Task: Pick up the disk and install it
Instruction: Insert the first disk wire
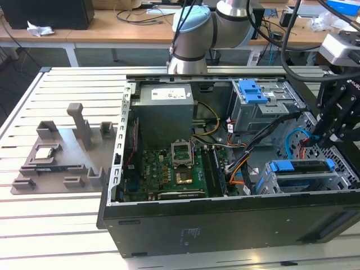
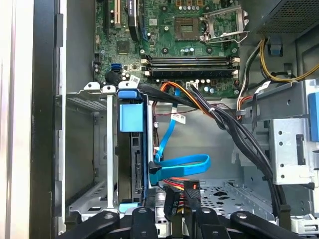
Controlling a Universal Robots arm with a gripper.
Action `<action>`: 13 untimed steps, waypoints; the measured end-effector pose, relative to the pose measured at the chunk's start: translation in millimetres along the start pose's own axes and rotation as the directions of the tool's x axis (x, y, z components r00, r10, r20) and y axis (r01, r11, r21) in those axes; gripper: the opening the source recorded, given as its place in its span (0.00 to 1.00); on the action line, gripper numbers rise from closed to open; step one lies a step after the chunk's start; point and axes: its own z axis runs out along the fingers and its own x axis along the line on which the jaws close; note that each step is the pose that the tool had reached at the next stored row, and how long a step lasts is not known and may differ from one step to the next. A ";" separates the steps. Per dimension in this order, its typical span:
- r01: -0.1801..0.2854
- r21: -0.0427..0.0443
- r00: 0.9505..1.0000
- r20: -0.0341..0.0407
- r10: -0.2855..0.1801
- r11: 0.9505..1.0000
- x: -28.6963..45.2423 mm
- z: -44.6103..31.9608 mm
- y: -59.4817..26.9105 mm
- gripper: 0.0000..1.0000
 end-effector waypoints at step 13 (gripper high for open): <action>-0.001 0.000 1.000 -0.015 0.001 1.000 4.3 0.0 0.0 0.16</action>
